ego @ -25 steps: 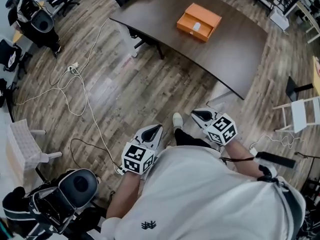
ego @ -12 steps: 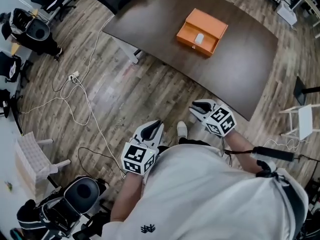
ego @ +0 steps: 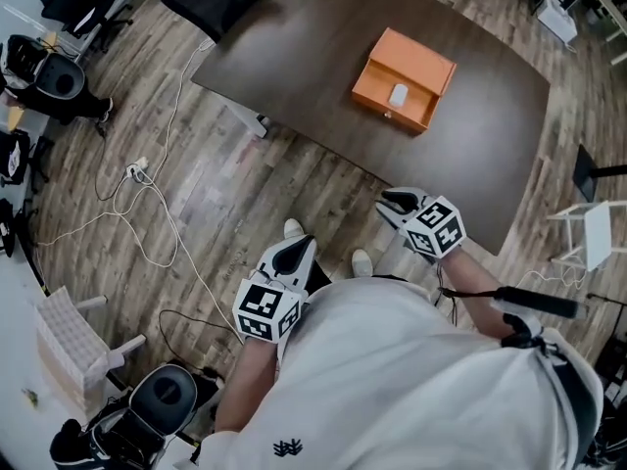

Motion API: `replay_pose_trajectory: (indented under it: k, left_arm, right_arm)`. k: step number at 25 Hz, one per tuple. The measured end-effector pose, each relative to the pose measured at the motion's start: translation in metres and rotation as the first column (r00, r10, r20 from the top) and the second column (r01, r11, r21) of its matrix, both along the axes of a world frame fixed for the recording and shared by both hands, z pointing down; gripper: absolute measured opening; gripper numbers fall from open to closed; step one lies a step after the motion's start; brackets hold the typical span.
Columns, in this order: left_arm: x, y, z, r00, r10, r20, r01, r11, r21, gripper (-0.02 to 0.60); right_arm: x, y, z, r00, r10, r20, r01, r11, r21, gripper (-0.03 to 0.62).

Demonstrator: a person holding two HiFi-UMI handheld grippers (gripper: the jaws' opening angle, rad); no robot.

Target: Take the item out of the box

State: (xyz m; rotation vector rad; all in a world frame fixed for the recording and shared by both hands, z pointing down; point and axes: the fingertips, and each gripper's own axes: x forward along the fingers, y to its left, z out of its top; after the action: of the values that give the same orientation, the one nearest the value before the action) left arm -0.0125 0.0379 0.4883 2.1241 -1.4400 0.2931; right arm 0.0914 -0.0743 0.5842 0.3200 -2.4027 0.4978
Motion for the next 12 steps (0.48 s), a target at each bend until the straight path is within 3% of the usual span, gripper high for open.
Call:
replay_pose_trajectory:
  k: [7,12]
  left_arm:
    - [-0.089,-0.057,-0.007,0.99,0.139,-0.005,-0.139,0.989,0.044,0.011]
    - [-0.136,-0.074,-0.01,0.969,0.247,0.017,-0.248,0.968,0.048,0.011]
  right_arm:
    - [-0.049,-0.064,0.002,0.977,0.209,-0.03,-0.208,0.977,0.038,0.084]
    - [-0.052,-0.114,0.0,0.916,0.399,-0.054,-0.395,0.916,0.069,0.084]
